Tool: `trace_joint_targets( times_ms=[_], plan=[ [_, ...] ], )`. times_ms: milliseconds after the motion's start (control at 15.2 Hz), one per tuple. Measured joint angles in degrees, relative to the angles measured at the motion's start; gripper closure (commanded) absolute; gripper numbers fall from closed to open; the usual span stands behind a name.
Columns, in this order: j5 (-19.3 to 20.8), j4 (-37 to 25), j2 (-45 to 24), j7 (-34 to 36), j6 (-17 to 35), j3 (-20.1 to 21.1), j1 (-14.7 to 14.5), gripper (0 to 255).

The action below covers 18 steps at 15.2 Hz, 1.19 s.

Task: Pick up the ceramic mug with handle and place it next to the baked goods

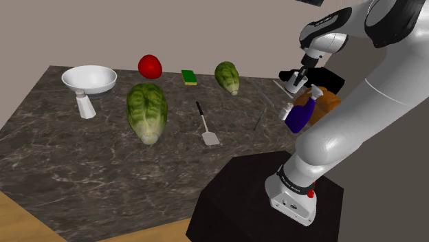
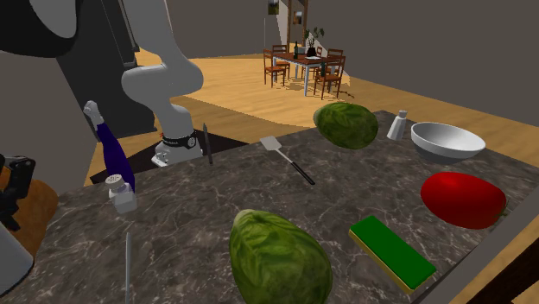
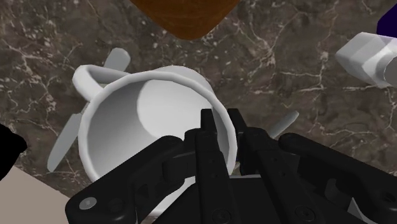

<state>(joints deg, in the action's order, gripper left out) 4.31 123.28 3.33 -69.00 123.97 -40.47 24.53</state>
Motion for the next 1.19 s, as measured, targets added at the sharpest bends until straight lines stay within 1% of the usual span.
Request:
trace_joint_targets(
  times_ms=[462, 792, 1188],
  plan=[
    [-2.01, 3.1, -2.74, -1.19, 5.25, -0.29, 0.01, 255],
    [-4.6, 4.57, -5.77, -3.09, 9.05, -0.42, 0.25, 255],
    [-4.87, 4.88, -6.06, -3.26, 9.6, -0.4, 0.28, 255]
  ],
)
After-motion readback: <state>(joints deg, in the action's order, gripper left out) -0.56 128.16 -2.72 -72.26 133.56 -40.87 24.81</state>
